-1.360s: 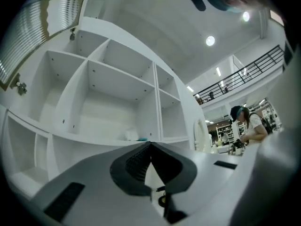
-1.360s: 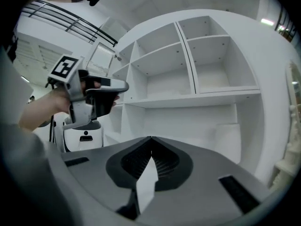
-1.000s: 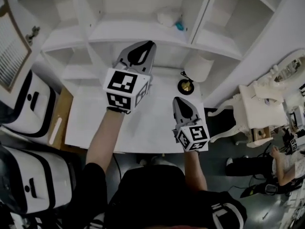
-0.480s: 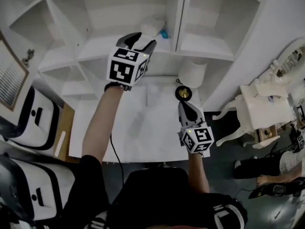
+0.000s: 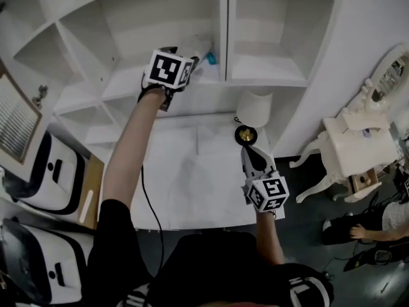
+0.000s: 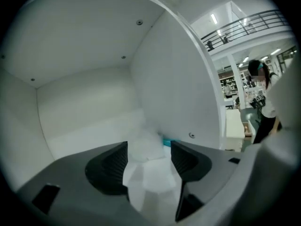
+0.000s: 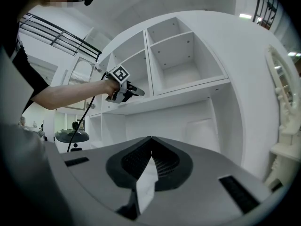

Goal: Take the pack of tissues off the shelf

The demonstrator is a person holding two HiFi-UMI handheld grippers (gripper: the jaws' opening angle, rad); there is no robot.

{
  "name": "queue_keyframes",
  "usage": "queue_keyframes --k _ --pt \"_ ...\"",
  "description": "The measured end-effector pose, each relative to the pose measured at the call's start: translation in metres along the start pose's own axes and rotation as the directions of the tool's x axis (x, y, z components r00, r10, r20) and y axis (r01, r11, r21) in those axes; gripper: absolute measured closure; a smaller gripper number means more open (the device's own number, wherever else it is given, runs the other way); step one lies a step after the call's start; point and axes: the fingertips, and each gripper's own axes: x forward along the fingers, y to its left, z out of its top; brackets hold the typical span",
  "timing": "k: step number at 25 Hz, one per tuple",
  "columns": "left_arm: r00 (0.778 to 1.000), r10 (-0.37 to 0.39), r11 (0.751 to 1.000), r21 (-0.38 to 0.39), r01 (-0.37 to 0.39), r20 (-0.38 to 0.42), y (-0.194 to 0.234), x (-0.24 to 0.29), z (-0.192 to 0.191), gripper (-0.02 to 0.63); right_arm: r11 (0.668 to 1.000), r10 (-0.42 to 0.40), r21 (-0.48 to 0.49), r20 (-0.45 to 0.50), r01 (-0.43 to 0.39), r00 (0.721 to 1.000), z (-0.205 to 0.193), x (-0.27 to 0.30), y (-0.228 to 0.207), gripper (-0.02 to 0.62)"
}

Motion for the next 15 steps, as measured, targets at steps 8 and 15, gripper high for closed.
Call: queue_keyframes --k 8,15 --pt "0.998 -0.019 0.994 -0.105 0.013 -0.052 0.027 0.029 -0.005 0.325 1.000 -0.020 0.021 -0.018 0.021 1.000 -0.008 -0.003 -0.014 0.577" --pt "0.977 -0.174 0.982 -0.093 0.163 -0.123 0.021 0.045 -0.002 0.288 1.000 -0.015 0.020 -0.029 0.015 0.999 -0.012 0.002 -0.015 0.577"
